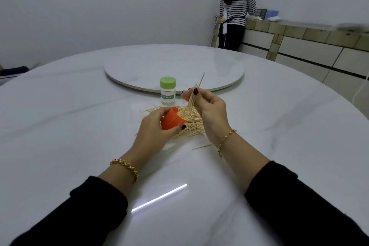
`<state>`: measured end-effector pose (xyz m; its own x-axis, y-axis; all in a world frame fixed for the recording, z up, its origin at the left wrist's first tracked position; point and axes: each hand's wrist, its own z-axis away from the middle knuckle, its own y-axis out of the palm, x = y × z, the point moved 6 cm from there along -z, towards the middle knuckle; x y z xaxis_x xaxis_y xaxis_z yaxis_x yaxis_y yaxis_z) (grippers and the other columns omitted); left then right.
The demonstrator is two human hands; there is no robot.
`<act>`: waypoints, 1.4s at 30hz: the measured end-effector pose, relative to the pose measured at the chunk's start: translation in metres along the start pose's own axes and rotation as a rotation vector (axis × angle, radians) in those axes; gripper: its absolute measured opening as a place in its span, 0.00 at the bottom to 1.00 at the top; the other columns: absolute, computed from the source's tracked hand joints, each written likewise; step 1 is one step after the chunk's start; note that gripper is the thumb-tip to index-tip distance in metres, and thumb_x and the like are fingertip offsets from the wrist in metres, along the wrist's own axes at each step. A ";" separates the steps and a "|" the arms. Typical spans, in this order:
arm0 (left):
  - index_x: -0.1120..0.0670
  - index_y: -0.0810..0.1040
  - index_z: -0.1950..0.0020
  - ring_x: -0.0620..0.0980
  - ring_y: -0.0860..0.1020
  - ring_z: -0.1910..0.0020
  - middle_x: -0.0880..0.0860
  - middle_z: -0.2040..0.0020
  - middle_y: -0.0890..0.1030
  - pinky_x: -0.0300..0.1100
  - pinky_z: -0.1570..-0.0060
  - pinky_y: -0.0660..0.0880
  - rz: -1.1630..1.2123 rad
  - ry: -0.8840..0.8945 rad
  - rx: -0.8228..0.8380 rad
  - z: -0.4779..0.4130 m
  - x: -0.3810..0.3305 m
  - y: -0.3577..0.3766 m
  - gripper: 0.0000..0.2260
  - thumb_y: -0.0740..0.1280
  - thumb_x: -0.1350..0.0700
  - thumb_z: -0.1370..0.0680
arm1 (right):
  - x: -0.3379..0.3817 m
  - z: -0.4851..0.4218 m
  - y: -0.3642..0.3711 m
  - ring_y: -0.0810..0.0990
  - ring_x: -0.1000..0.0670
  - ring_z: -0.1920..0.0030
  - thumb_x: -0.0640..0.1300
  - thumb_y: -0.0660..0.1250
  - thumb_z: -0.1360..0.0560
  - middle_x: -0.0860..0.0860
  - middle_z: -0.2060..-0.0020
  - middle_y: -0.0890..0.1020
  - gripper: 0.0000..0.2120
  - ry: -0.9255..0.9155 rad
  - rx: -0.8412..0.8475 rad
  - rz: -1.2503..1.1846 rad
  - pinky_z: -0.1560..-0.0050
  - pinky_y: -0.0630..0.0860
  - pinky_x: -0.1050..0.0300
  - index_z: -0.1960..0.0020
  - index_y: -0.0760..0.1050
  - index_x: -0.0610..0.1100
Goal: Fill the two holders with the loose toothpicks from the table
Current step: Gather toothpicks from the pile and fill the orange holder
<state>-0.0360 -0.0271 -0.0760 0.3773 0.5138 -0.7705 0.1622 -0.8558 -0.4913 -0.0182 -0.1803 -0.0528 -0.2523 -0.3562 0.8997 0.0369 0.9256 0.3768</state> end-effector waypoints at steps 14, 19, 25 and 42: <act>0.51 0.75 0.38 0.31 0.73 0.54 0.39 0.52 0.75 0.21 0.58 0.68 0.038 0.021 -0.020 0.001 -0.005 -0.003 0.22 0.76 0.53 0.30 | -0.013 0.006 0.009 0.81 0.58 0.55 0.35 0.58 0.19 0.41 0.51 0.84 0.11 -0.047 0.036 0.207 0.50 0.78 0.62 0.46 0.77 0.45; 0.51 0.74 0.37 0.29 0.72 0.54 0.39 0.51 0.74 0.20 0.58 0.67 0.027 0.027 -0.015 0.001 -0.006 -0.003 0.23 0.75 0.52 0.30 | -0.012 0.004 0.004 0.80 0.60 0.51 0.39 0.56 0.18 0.54 0.49 0.83 0.12 -0.138 -0.016 0.347 0.48 0.75 0.66 0.39 0.72 0.49; 0.49 0.75 0.39 0.27 0.72 0.53 0.39 0.51 0.76 0.21 0.57 0.68 0.060 0.035 -0.034 0.002 -0.007 -0.005 0.21 0.75 0.53 0.30 | -0.013 0.014 0.013 0.77 0.65 0.52 0.39 0.53 0.17 0.52 0.49 0.81 0.15 -0.224 0.121 0.568 0.53 0.70 0.73 0.35 0.72 0.43; 0.51 0.77 0.39 0.39 0.76 0.50 0.46 0.48 0.79 0.21 0.55 0.67 0.057 0.053 -0.062 0.000 -0.007 -0.007 0.21 0.76 0.55 0.31 | -0.026 0.024 0.026 0.77 0.59 0.43 0.50 0.50 0.19 0.52 0.44 0.79 0.22 -0.155 0.262 0.551 0.38 0.73 0.55 0.27 0.65 0.48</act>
<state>-0.0402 -0.0247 -0.0670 0.4354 0.4613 -0.7731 0.1943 -0.8867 -0.4196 -0.0335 -0.1434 -0.0719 -0.4017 0.1865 0.8966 -0.0322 0.9756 -0.2173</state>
